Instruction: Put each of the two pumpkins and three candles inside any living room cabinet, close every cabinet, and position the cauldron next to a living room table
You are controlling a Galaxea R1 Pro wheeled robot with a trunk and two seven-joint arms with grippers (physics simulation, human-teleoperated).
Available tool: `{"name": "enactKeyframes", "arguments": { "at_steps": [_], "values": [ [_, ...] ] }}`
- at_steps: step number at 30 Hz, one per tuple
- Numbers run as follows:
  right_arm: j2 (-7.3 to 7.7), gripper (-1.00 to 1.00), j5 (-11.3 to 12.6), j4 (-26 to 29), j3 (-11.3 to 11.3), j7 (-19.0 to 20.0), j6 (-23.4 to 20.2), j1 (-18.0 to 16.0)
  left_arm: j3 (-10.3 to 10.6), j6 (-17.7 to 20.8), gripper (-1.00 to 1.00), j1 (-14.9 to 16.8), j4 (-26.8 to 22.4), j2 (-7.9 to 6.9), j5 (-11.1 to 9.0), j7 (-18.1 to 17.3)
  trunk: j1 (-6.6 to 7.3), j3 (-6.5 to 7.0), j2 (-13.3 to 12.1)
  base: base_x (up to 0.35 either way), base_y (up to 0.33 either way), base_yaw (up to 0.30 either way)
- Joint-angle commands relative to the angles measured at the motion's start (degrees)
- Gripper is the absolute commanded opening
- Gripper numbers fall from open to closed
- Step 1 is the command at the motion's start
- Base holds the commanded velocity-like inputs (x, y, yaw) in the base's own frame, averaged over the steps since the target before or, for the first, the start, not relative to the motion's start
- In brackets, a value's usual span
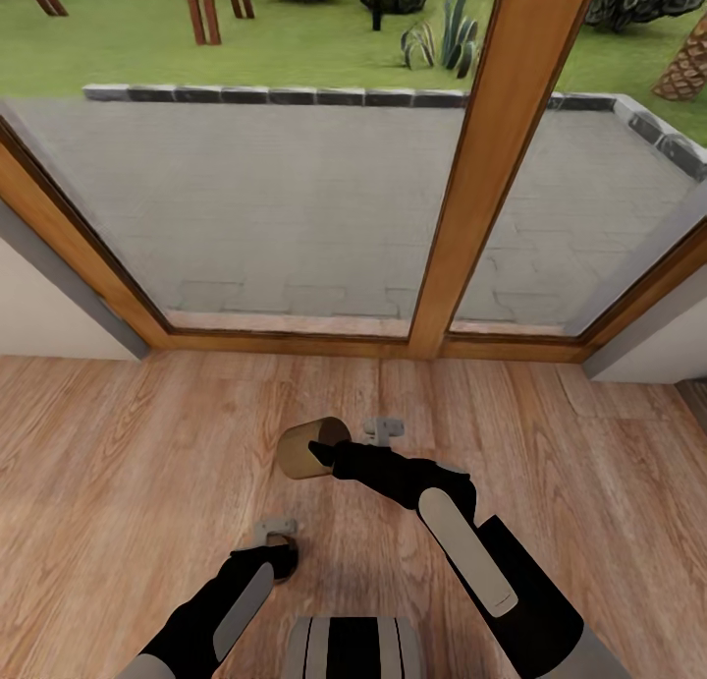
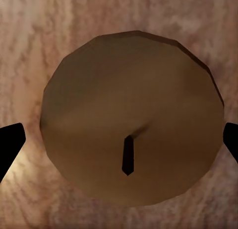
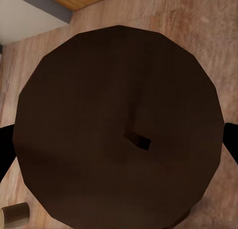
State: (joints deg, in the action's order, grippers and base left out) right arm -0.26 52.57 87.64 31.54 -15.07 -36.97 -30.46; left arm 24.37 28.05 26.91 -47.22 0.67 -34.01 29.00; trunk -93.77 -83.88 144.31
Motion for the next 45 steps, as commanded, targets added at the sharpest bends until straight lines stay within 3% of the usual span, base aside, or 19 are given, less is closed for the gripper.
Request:
{"name": "enactKeyframes", "arguments": {
  "at_steps": [1, 3, 34, 45],
  "values": [
    [-0.01, -1.00, 0.9, 0.1, 0.0, -0.2, 0.0, 0.0, 0.2, 0.2, 1.00, 0.0, -0.1, -0.06, -0.2, 0.6, -0.02, -0.26, 0.0, 0.000, 0.000, 0.000],
    [-0.01, -1.00, 0.9, 0.1, 0.0, -0.2, 0.0, 0.0, 0.2, 0.2, 1.00, 0.0, -0.1, -0.06, -0.2, 0.6, -0.07, -0.70, 0.1, 0.000, 0.000, 0.000],
    [-0.01, -1.00, 0.9, 0.0, 0.0, -0.2, 0.0, 0.0, 0.0, 0.2, 1.00, 0.0, -0.1, -0.23, -0.5, 0.3, -0.07, -0.70, 0.1, 0.000, 0.000, 0.000],
    [-0.01, -1.00, 0.9, 0.0, 0.0, -0.2, 0.0, 0.0, -0.4, -2.8, 1.00, 0.0, -0.1, -0.48, -0.2, -1.0, -0.07, -0.70, 0.1, 0.000, 0.000, 0.000]
  ]
}}
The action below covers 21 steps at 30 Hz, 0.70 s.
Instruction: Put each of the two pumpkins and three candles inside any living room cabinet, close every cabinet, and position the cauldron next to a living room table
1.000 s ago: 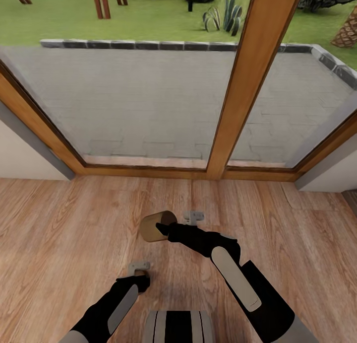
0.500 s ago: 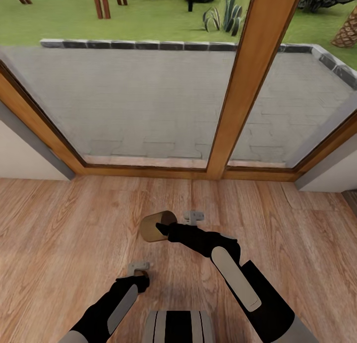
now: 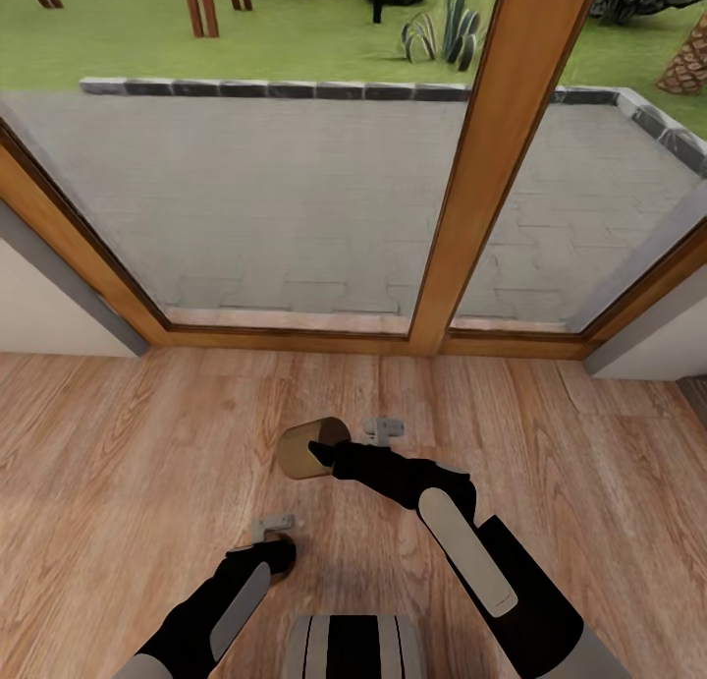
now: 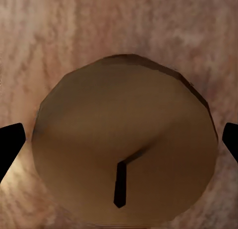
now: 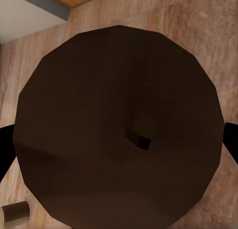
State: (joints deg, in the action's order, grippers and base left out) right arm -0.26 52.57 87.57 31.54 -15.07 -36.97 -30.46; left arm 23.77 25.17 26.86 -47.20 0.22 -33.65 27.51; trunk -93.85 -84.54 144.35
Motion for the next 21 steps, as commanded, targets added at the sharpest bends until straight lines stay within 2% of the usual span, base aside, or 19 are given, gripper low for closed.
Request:
{"name": "enactKeyframes", "arguments": {
  "at_steps": [1, 7, 10, 18, 19, 21],
  "values": [
    [-0.01, -1.00, 0.9, 0.1, 0.0, -0.2, 0.0, 0.0, 0.2, 0.1, 1.00, 0.0, -0.1, -0.04, -0.5, 0.5, 0.01, -0.04, 0.0, 0.000, 0.000, 0.000],
    [-0.01, -1.00, 0.9, 0.1, 0.0, -0.2, 0.0, 0.0, 0.1, 0.1, 1.00, 0.0, -0.1, -0.05, -0.6, 0.5, 0.01, -0.04, 0.0, 0.000, 0.000, 0.000],
    [-0.01, -1.00, 0.9, 0.1, 0.0, -0.2, 0.0, 0.0, 0.1, 0.1, 1.00, 0.0, -0.1, -0.05, -0.6, 0.5, -0.07, -0.70, 0.1, 0.000, 0.000, 0.000],
    [-0.01, -1.00, 0.9, 0.1, 0.0, -0.2, 0.0, 0.0, 0.1, 0.1, 1.00, 0.0, -0.1, -0.05, -0.6, 0.5, -0.07, -0.70, 0.1, 0.000, 0.000, 0.000],
    [-0.01, -1.00, 0.9, 0.1, 0.0, -0.2, 0.0, 0.0, 0.1, 0.1, -1.00, 0.0, -0.1, -0.05, -0.6, 0.5, -0.07, -0.70, 0.1, 0.000, 0.000, 0.000],
    [-0.01, -1.00, 0.9, 0.1, 0.0, -0.2, 0.0, 0.0, 0.1, 0.0, -1.00, 0.0, -0.1, -0.05, -0.6, 0.5, -0.07, -0.70, 0.1, 0.000, 0.000, 0.000]
  ]
}}
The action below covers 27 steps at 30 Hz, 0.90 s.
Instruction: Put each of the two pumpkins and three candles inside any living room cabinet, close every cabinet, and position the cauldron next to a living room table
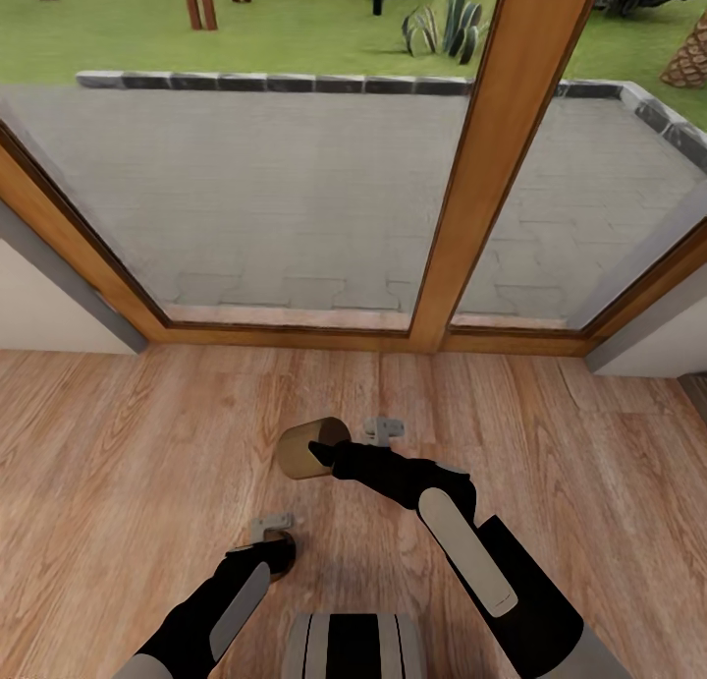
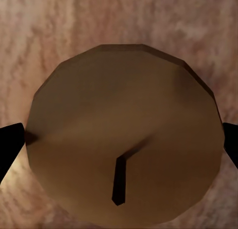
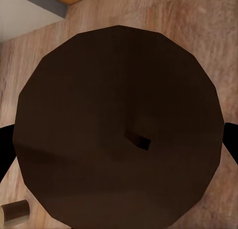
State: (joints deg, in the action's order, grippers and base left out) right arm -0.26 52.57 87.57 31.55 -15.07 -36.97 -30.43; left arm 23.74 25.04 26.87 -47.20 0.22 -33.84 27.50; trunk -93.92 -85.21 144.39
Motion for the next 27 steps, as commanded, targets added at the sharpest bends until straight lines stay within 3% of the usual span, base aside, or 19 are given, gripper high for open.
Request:
{"name": "enactKeyframes", "arguments": {
  "at_steps": [1, 19, 22, 27],
  "values": [
    [-0.01, -1.00, 0.9, 0.1, 0.0, -0.2, 0.0, 0.0, 0.2, 0.2, -1.00, 0.0, -0.1, -0.05, -0.4, 0.5, 0.01, -0.04, 0.0, 0.000, 0.000, 0.000],
    [-0.01, -1.00, 0.9, 0.1, 0.0, -0.2, 0.0, -0.1, 0.2, 0.2, -1.00, 0.0, -0.1, -0.05, -0.5, 0.5, 0.01, -0.04, 0.0, 0.000, 0.000, 0.000],
    [-0.01, -1.00, 0.9, 0.1, 0.0, -0.2, 0.0, -0.1, 0.2, 0.2, -1.00, 0.0, -0.1, -0.06, -0.6, 0.5, 0.08, 0.63, 0.0, 0.000, 0.000, 0.000],
    [-0.01, -1.00, 0.9, 0.1, 0.0, -0.2, 0.0, -0.1, 0.2, 0.2, -1.00, 0.0, -0.1, -0.05, -0.7, 0.5, 0.08, 0.63, 0.0, 0.000, 0.000, 0.000]
  ]
}}
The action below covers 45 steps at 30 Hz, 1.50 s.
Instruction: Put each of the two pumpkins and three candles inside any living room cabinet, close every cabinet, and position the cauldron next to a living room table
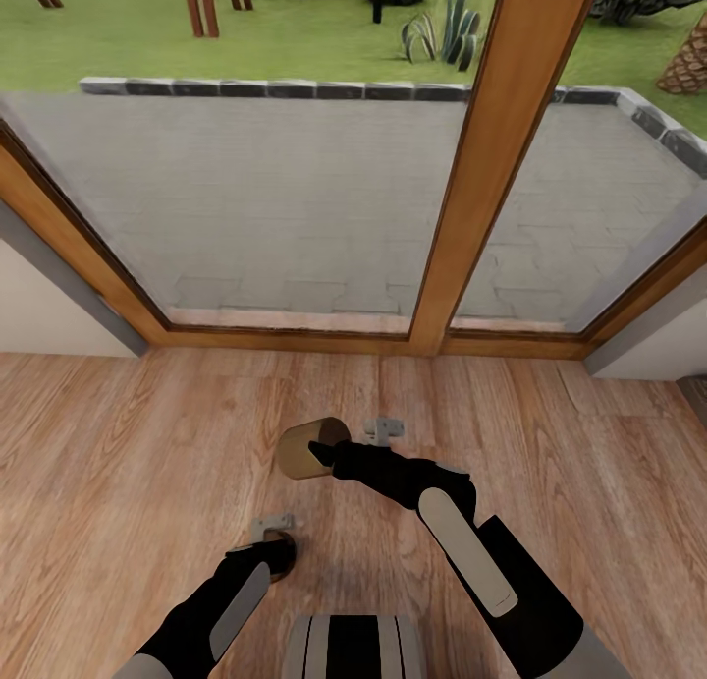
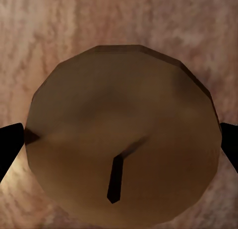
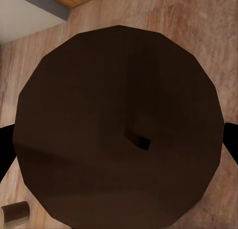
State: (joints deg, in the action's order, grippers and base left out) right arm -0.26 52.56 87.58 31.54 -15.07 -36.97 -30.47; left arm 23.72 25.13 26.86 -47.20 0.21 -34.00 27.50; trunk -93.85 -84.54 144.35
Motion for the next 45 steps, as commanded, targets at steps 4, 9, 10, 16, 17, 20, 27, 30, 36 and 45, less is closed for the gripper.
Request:
{"name": "enactKeyframes", "arguments": {
  "at_steps": [4, 9, 10, 16, 17, 20, 27, 30, 36, 45],
  "values": [
    [-0.01, -1.00, 0.9, 0.0, 0.0, -0.2, 0.0, 0.0, 0.2, 0.1, -1.00, 0.0, -0.1, -0.04, -0.5, 0.5, 0.09, 0.63, 0.0, 0.000, 0.000, 0.000],
    [0.01, -1.00, 0.8, 0.0, 0.0, -0.2, 0.0, 0.0, -0.1, 0.1, -1.00, 0.0, -0.1, -0.37, -0.8, 0.5, 0.22, 1.74, -0.1, 0.000, 0.000, 0.000],
    [0.01, -1.00, 0.8, 0.0, 0.0, -0.3, 0.0, 0.0, -0.5, 0.2, -1.00, 0.0, -0.1, -0.63, -0.8, 0.5, 0.24, 1.96, -0.1, 0.000, 0.000, 0.000],
    [0.03, -1.00, 1.1, 0.0, -0.1, -0.4, 0.0, 0.0, -5.0, 0.9, -1.00, 0.1, -0.9, -2.65, -1.0, 0.4, 0.40, 3.29, -0.2, 0.000, 0.000, 0.000],
    [0.03, -1.00, 1.1, 0.0, -0.1, -0.4, 0.0, 0.0, -5.9, 1.0, -1.00, 0.1, -1.3, -3.19, -1.0, 0.3, 0.42, 3.51, -0.2, 0.000, 0.000, 0.000],
    [0.00, -1.00, 1.2, -0.3, -0.1, -0.6, 0.0, 0.0, -8.8, 3.3, -1.00, 0.1, -3.9, -5.05, -1.3, 0.3, 0.50, 4.17, -0.2, 0.000, 0.000, 0.000],
    [-0.08, -1.00, 1.2, -1.6, -0.1, -0.8, 0.3, 0.0, -22.8, 21.2, -1.00, -0.2, -15.6, -6.65, -1.4, 0.3, 0.68, 5.72, -0.3, 0.000, 0.000, 0.000],
    [-0.09, -1.00, 1.2, -1.7, -0.1, -0.9, 1.0, 0.0, -26.5, 24.7, -1.00, -0.2, -17.8, -6.63, -1.4, 0.3, 0.76, 6.39, -0.4, 0.000, 0.000, 0.000],
    [-0.44, -1.00, 1.3, -4.1, -0.2, -1.1, 1.4, 0.0, -30.5, 29.3, -1.00, -0.3, -19.6, -6.25, -1.7, 0.4, 0.91, 7.72, -0.5, -0.012, 0.000, 0.000],
    [-0.65, -1.00, 1.8, -6.6, -0.3, -6.2, 0.9, 0.0, -30.7, 29.6, -1.00, -0.3, -19.6, -6.45, -3.4, 0.5, 1.14, 9.71, -0.6, -0.206, 0.000, 0.000]
  ]
}}
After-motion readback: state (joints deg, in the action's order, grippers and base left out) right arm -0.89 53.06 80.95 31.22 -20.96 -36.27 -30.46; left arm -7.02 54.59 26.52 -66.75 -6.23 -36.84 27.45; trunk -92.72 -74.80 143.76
